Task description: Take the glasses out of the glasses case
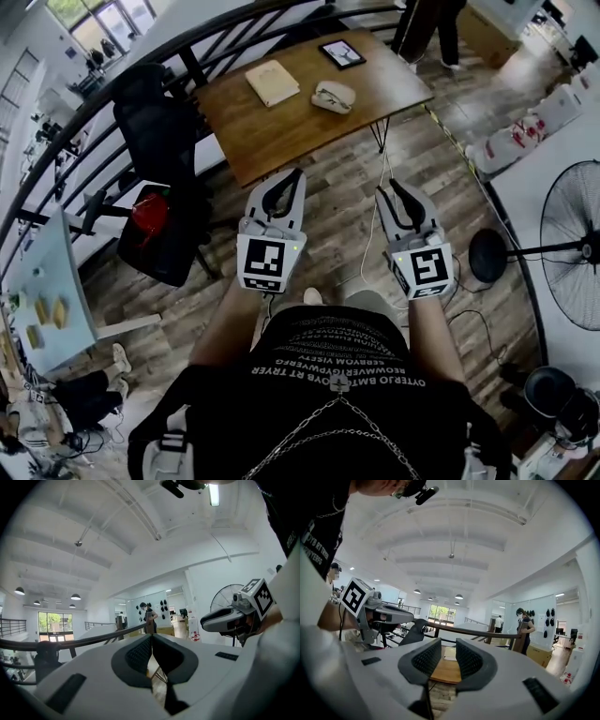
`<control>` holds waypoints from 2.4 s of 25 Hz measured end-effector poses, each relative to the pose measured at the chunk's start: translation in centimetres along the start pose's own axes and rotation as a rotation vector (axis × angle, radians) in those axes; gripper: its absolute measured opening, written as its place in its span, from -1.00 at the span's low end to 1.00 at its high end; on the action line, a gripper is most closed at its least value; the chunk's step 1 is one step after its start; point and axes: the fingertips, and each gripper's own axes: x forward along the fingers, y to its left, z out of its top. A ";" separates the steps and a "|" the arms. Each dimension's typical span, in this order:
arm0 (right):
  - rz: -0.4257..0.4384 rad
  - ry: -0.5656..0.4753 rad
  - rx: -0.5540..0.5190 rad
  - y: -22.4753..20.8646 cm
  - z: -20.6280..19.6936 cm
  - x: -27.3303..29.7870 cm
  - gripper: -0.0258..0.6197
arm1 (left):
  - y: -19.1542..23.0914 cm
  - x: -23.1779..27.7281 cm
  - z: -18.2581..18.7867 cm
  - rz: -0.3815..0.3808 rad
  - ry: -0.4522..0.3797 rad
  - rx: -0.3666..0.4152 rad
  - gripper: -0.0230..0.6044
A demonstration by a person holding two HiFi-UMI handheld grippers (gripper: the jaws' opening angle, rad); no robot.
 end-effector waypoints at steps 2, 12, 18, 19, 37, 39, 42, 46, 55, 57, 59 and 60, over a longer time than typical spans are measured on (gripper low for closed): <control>-0.003 0.009 0.000 0.3 0.0 0.0 -0.60 | 0.4 -0.1 -0.1 0.002 -0.002 -0.012 -0.83; 0.019 0.009 0.014 1.1 0.2 1.8 -0.60 | 2.5 -0.7 -1.2 0.028 0.013 -0.023 -0.83; 0.045 -0.003 0.031 0.0 -0.2 3.5 -0.60 | 3.1 0.6 -0.8 0.052 0.016 -0.004 -0.83; 0.047 -0.004 0.035 -0.3 -0.3 4.0 -0.60 | 3.2 0.9 -1.0 0.053 0.020 0.000 -0.83; 0.107 0.005 0.042 -5.8 -0.9 11.1 -0.60 | 5.6 9.3 -1.4 0.082 0.055 -0.015 -0.83; 0.116 0.004 0.039 -6.3 -0.9 11.8 -0.60 | 5.8 10.4 -1.5 0.085 0.062 -0.020 -0.83; 0.126 -0.001 0.032 -7.3 -0.8 12.8 -0.60 | 6.1 11.9 -1.4 0.089 0.064 -0.019 -0.83; 0.130 -0.008 0.048 -9.4 -1.0 13.9 -0.60 | 5.6 14.1 -1.1 0.083 0.070 -0.010 -0.83; 0.177 -0.026 0.059 -13.9 -1.5 17.0 -0.60 | 4.9 19.1 -0.6 0.101 0.094 0.009 -0.83; 0.188 -0.031 0.058 -14.7 -1.6 17.6 -0.60 | 4.9 20.1 -0.5 0.111 0.094 0.011 -0.83; 0.199 -0.035 0.056 -15.6 -1.7 18.2 -0.60 | 4.9 21.1 -0.5 0.123 0.096 0.009 -0.83; 0.203 -0.035 0.056 -16.0 -1.9 18.4 -0.60 | 4.8 21.6 -0.5 0.127 0.097 0.008 -0.83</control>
